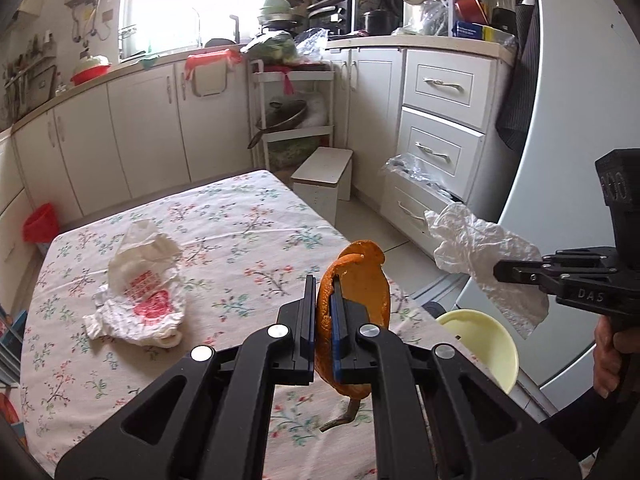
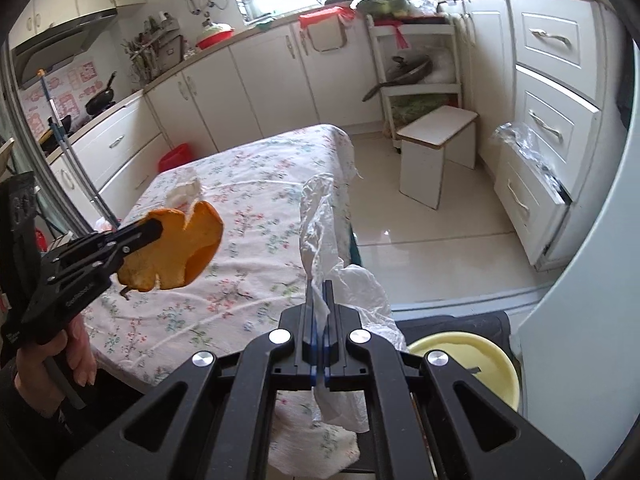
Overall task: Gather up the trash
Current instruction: 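Lift the peel and tissue and carry both to the yellow bucket, then open both grippers over the yellow bucket to drop peel and tissue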
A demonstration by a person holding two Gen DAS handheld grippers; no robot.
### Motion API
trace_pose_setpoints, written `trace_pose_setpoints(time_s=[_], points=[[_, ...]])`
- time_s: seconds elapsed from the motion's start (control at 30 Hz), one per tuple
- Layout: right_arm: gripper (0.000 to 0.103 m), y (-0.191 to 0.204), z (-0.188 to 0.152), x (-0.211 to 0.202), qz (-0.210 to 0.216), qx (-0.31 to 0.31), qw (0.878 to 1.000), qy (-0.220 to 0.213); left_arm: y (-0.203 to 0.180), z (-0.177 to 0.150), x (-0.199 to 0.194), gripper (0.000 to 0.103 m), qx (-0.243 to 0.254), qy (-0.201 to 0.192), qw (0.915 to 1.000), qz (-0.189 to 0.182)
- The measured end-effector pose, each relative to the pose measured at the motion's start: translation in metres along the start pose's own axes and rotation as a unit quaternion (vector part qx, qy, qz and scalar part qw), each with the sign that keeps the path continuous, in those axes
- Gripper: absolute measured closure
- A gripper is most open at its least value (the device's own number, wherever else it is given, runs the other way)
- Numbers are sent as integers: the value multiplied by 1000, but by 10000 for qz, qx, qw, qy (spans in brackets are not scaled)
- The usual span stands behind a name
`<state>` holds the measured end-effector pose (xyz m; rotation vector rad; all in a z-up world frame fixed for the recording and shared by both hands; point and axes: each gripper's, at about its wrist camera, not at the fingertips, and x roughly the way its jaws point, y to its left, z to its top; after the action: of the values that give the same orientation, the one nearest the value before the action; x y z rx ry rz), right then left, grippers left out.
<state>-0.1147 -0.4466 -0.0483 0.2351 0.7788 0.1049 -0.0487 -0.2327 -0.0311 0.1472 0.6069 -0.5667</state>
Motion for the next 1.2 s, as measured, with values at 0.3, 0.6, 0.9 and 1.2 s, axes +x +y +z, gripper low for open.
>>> trace_pose_setpoints(time_s=[0.3,0.6,0.9,1.2], points=[[100,-42,-10,9,-170,636,9968,443,-38,-1,6,98,45,111,9997,-203],[100,-84,-35,22,-279,1377,9847,1034,-96,-12,19,98,30,292,9987,-413],[100,-105,-50,30,-349,1752,9744,1362,-138,-24,31,98,100,466,9971,-593],[62,-132,-58,27,-411,2361,9616,1337,-164,-32,50,98,85,701,9944,-781]])
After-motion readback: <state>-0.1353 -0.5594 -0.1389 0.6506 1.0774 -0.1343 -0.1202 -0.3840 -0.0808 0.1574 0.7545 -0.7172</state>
